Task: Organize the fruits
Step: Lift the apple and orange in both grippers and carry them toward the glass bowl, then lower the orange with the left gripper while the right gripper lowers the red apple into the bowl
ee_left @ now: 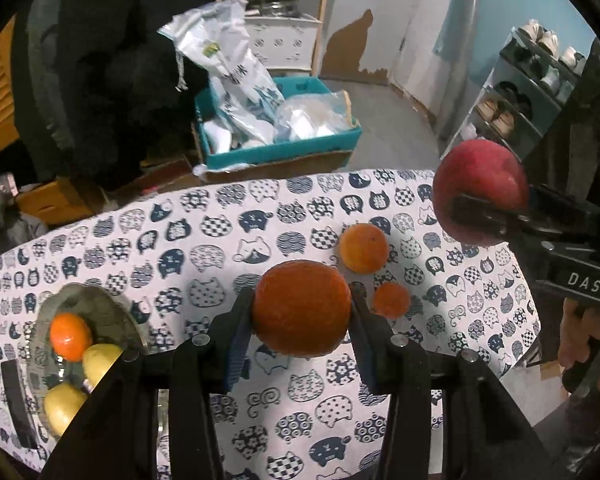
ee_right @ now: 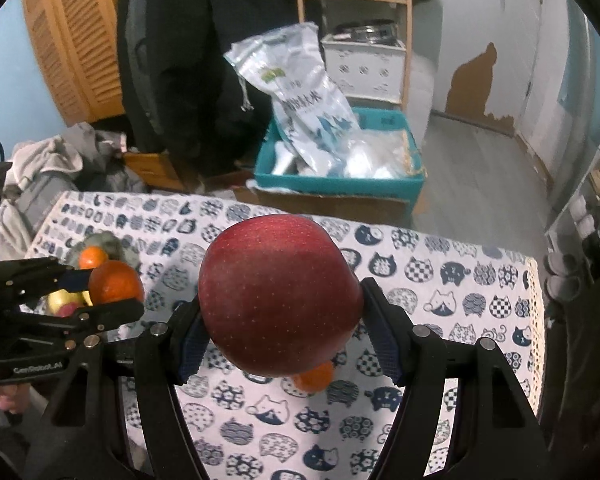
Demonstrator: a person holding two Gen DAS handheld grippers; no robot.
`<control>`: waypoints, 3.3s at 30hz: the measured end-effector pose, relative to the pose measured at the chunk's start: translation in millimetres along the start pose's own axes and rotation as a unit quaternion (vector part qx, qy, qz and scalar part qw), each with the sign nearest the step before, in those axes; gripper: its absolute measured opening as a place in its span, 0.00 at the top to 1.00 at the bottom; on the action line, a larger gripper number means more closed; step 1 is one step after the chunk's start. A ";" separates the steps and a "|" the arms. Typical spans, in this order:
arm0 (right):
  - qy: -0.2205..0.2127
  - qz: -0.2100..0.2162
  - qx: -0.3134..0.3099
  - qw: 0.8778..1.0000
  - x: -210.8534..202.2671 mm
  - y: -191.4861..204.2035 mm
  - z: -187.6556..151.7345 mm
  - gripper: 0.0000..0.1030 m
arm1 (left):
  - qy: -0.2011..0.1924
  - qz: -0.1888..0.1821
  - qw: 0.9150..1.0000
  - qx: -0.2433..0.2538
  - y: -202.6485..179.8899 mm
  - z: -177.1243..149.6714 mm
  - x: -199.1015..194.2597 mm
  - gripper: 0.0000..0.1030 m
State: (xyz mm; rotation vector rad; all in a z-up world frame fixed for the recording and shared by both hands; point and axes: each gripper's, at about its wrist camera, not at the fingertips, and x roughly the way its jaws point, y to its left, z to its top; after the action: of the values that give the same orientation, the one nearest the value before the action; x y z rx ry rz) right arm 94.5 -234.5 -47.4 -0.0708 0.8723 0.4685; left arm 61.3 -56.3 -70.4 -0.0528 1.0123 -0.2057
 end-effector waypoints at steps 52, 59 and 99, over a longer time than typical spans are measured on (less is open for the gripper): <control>-0.007 0.105 -0.104 0.989 42.2 200.5 59.1 0.32 | -0.050 0.055 0.989 -0.128 170.2 -60.3 -76.4 0.55; 0.003 0.118 -0.109 0.987 56.1 224.8 62.7 0.32 | -0.048 0.064 0.985 -0.150 196.2 -68.8 -78.2 0.55; 0.150 0.125 -0.128 0.972 224.5 272.5 15.4 0.32 | 0.030 0.123 0.967 -0.219 274.0 -103.1 -13.0 0.55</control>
State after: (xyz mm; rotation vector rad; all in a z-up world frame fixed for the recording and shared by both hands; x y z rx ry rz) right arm 113.4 96.1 -171.1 -0.2757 1.1205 0.8206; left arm 7.5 220.0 -152.4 -0.3235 1.0996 0.2475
